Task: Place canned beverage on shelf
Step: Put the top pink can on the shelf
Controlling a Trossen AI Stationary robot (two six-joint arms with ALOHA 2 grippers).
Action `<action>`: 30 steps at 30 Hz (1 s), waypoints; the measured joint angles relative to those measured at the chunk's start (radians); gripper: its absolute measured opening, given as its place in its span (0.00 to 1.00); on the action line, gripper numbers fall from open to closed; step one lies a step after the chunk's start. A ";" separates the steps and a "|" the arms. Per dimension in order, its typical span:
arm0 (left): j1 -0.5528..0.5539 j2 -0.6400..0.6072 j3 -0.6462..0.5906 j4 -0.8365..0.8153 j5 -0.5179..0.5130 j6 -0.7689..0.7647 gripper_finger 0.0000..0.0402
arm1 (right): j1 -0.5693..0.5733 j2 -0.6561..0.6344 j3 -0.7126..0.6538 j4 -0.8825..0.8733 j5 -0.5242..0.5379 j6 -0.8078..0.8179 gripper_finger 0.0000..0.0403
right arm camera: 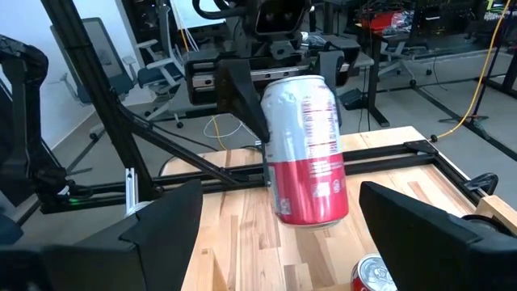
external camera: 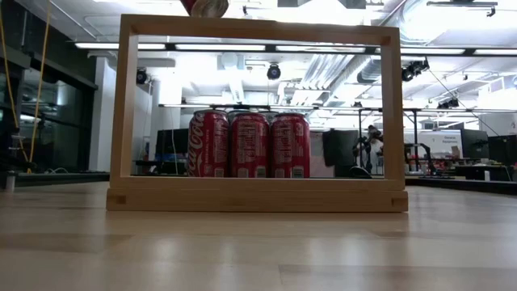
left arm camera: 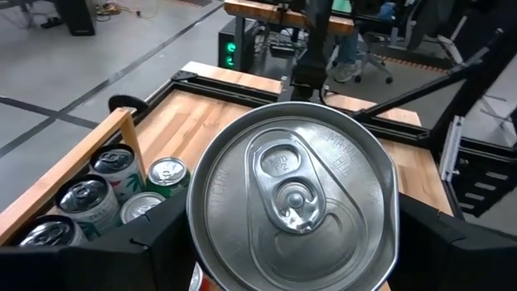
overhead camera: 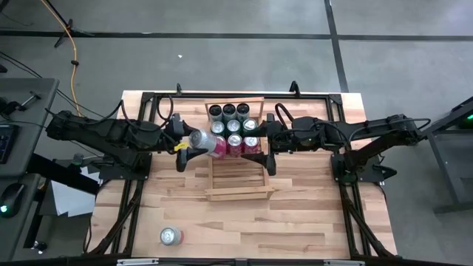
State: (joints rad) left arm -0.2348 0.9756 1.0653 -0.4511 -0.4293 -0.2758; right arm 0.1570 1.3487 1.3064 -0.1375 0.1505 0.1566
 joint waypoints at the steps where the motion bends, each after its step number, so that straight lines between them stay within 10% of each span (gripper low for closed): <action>1: 0.000 0.000 0.000 0.000 0.006 0.004 0.69 | 0.000 0.000 0.000 0.000 0.000 0.000 0.79; 16: 0.044 0.292 0.133 -0.260 0.105 -0.013 0.69 | 0.000 0.000 0.000 -0.010 0.000 0.000 0.79; 30: -0.024 0.396 -0.185 0.107 0.062 -0.158 0.69 | 0.000 0.000 0.000 -0.076 0.000 0.002 0.79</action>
State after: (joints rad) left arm -0.2583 1.3717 0.8802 -0.3438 -0.3673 -0.4343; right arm 0.1574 1.3487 1.3064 -0.2136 0.1505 0.1589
